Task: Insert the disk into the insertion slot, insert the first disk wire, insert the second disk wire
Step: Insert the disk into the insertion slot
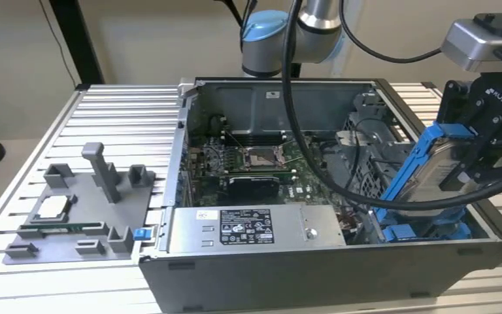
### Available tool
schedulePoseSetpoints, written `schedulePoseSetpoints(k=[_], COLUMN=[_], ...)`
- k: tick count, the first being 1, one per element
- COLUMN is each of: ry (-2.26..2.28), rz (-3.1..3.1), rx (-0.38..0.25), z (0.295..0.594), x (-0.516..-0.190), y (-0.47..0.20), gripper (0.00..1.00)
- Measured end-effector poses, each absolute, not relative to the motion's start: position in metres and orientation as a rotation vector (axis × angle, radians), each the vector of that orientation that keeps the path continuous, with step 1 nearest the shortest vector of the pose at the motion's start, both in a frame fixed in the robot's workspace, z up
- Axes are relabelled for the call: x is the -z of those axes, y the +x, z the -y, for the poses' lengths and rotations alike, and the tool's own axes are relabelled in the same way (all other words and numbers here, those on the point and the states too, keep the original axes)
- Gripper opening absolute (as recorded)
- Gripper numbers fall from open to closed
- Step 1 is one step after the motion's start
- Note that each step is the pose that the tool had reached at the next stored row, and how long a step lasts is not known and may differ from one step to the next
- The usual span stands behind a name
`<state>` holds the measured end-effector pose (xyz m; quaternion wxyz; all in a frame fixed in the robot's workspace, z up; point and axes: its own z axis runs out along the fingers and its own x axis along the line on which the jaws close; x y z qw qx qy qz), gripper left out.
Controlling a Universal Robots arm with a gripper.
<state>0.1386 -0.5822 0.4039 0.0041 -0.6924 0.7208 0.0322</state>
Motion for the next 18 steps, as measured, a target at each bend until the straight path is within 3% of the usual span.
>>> schedulePoseSetpoints(k=[18], ry=[-2.167], rz=[-2.258], rx=[-0.104], z=[0.582], x=[-0.379], y=[0.139], gripper=[0.0])
